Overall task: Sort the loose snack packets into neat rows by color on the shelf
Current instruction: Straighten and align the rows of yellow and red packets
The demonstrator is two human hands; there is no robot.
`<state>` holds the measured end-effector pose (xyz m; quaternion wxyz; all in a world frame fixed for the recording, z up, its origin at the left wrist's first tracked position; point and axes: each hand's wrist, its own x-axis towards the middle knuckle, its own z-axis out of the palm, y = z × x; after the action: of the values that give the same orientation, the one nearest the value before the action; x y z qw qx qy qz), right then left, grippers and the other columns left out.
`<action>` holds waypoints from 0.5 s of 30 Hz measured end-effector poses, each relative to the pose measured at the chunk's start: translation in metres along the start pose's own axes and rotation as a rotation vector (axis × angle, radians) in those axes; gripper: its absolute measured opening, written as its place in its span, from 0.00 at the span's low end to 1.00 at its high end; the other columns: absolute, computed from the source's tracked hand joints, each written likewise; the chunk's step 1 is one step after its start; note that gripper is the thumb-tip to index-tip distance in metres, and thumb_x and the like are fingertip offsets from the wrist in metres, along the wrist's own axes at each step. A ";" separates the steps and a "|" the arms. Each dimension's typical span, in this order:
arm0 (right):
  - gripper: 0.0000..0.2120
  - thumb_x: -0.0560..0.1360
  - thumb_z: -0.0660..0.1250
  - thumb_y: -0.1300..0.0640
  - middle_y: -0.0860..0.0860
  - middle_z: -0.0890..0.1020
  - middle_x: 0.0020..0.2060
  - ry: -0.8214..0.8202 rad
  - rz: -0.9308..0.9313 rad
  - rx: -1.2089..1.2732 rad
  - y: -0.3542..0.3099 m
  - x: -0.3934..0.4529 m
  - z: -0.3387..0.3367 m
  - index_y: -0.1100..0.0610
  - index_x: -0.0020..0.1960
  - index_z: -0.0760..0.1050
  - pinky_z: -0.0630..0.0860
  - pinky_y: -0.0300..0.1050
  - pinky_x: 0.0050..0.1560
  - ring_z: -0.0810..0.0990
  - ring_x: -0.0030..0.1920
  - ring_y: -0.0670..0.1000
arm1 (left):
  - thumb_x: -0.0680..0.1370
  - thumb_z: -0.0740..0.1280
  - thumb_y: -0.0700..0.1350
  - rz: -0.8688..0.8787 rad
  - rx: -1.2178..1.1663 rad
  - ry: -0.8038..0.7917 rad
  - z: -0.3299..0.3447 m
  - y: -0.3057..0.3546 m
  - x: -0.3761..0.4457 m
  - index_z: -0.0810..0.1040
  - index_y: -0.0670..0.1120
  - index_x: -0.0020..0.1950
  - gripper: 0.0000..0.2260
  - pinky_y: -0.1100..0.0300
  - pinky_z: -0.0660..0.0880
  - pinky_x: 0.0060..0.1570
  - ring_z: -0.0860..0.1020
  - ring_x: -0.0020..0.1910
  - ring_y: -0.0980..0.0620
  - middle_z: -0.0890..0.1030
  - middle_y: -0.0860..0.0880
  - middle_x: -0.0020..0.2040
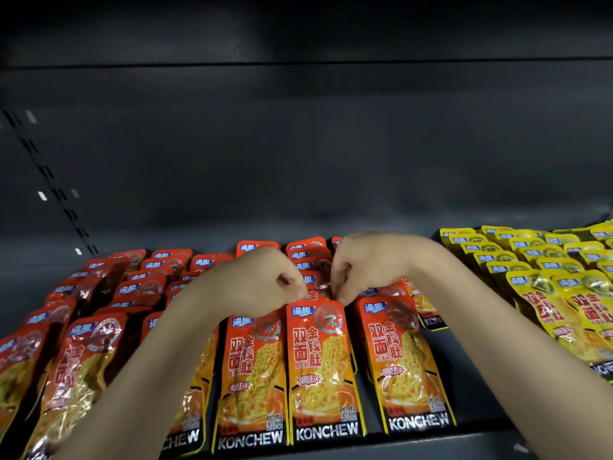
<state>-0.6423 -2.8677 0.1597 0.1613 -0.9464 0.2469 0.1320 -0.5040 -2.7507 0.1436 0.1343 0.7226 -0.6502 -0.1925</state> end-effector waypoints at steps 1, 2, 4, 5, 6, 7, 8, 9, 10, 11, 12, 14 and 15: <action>0.08 0.71 0.72 0.52 0.39 0.79 0.39 -0.007 -0.001 0.001 0.000 0.000 0.000 0.51 0.49 0.83 0.72 0.35 0.43 0.77 0.44 0.42 | 0.79 0.63 0.47 -0.003 -0.002 0.009 0.000 0.001 -0.001 0.83 0.48 0.53 0.10 0.71 0.74 0.47 0.78 0.47 0.64 0.83 0.56 0.51; 0.08 0.71 0.72 0.51 0.39 0.79 0.39 -0.013 -0.003 0.001 -0.001 0.000 0.001 0.51 0.49 0.83 0.73 0.35 0.44 0.78 0.44 0.42 | 0.80 0.63 0.47 -0.004 -0.001 0.016 0.000 0.002 -0.003 0.83 0.49 0.53 0.10 0.70 0.74 0.47 0.78 0.47 0.64 0.83 0.56 0.51; 0.07 0.71 0.72 0.51 0.39 0.79 0.38 -0.025 -0.011 -0.006 -0.003 0.001 0.002 0.50 0.48 0.83 0.73 0.36 0.44 0.78 0.43 0.42 | 0.80 0.62 0.47 -0.002 0.007 0.024 0.000 0.004 -0.005 0.83 0.49 0.52 0.10 0.69 0.75 0.48 0.78 0.47 0.64 0.83 0.56 0.51; 0.07 0.71 0.72 0.51 0.39 0.79 0.38 -0.031 -0.013 -0.009 -0.004 0.001 0.002 0.50 0.47 0.83 0.73 0.37 0.44 0.78 0.43 0.42 | 0.80 0.62 0.47 -0.002 0.006 0.027 0.000 0.004 -0.006 0.83 0.49 0.52 0.10 0.69 0.75 0.49 0.78 0.47 0.64 0.83 0.56 0.51; 0.07 0.71 0.72 0.51 0.39 0.79 0.37 -0.037 -0.015 -0.011 -0.004 0.001 0.002 0.50 0.47 0.83 0.73 0.37 0.44 0.79 0.43 0.42 | 0.80 0.62 0.46 -0.005 0.000 0.026 0.000 0.005 -0.007 0.83 0.49 0.52 0.10 0.68 0.75 0.50 0.78 0.47 0.64 0.83 0.56 0.51; 0.07 0.71 0.72 0.51 0.39 0.79 0.37 -0.044 -0.014 -0.012 -0.005 0.002 0.002 0.51 0.48 0.83 0.73 0.37 0.44 0.79 0.43 0.42 | 0.80 0.62 0.46 -0.010 -0.007 0.025 0.000 0.005 -0.008 0.83 0.49 0.52 0.10 0.67 0.76 0.52 0.78 0.48 0.63 0.83 0.57 0.52; 0.07 0.72 0.72 0.50 0.39 0.79 0.37 -0.051 -0.013 -0.014 -0.005 0.002 0.002 0.51 0.48 0.83 0.73 0.36 0.43 0.79 0.42 0.42 | 0.80 0.62 0.46 -0.016 -0.016 0.029 -0.001 0.004 -0.010 0.83 0.50 0.51 0.10 0.65 0.76 0.53 0.78 0.49 0.63 0.82 0.58 0.51; 0.07 0.72 0.71 0.50 0.39 0.79 0.37 -0.059 -0.012 -0.016 -0.005 0.002 0.002 0.51 0.48 0.83 0.73 0.36 0.43 0.78 0.41 0.41 | 0.80 0.62 0.46 -0.020 -0.028 0.036 -0.002 0.004 -0.011 0.83 0.51 0.51 0.09 0.65 0.76 0.54 0.78 0.49 0.63 0.82 0.58 0.51; 0.07 0.72 0.71 0.50 0.39 0.79 0.37 -0.068 -0.011 -0.018 -0.005 0.002 0.001 0.50 0.47 0.82 0.73 0.36 0.42 0.78 0.40 0.41 | 0.79 0.64 0.46 -0.018 -0.044 0.041 -0.003 0.003 -0.012 0.83 0.51 0.50 0.08 0.66 0.76 0.52 0.78 0.48 0.64 0.82 0.58 0.49; 0.06 0.72 0.71 0.49 0.39 0.79 0.36 -0.075 -0.014 -0.020 -0.006 0.001 0.001 0.50 0.46 0.81 0.73 0.35 0.42 0.78 0.39 0.41 | 0.78 0.66 0.46 -0.011 -0.060 0.042 -0.003 0.003 -0.014 0.83 0.51 0.50 0.07 0.70 0.75 0.49 0.78 0.47 0.66 0.82 0.59 0.47; 0.05 0.72 0.71 0.49 0.39 0.78 0.36 -0.079 -0.017 -0.022 -0.006 0.001 0.002 0.49 0.45 0.80 0.73 0.35 0.41 0.78 0.38 0.40 | 0.77 0.67 0.46 -0.004 -0.075 0.036 -0.004 0.003 -0.016 0.84 0.50 0.50 0.06 0.73 0.75 0.46 0.78 0.45 0.67 0.82 0.59 0.44; 0.06 0.72 0.71 0.49 0.40 0.79 0.38 -0.075 -0.015 -0.025 -0.007 0.001 0.002 0.50 0.46 0.80 0.73 0.34 0.41 0.77 0.38 0.41 | 0.75 0.70 0.46 0.007 -0.110 0.029 -0.006 0.002 -0.019 0.84 0.51 0.48 0.04 0.73 0.74 0.44 0.79 0.43 0.66 0.82 0.60 0.42; 0.08 0.72 0.71 0.49 0.42 0.80 0.40 -0.065 -0.009 -0.027 -0.007 0.001 0.003 0.51 0.48 0.81 0.74 0.35 0.41 0.78 0.40 0.42 | 0.74 0.71 0.46 0.015 -0.135 0.032 -0.007 0.002 -0.021 0.83 0.53 0.46 0.03 0.72 0.75 0.45 0.80 0.43 0.65 0.82 0.59 0.42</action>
<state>-0.6387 -2.8609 0.1588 0.1572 -0.9448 0.2354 0.1651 -0.5042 -2.7306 0.1529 0.1945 0.7101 -0.6388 -0.2231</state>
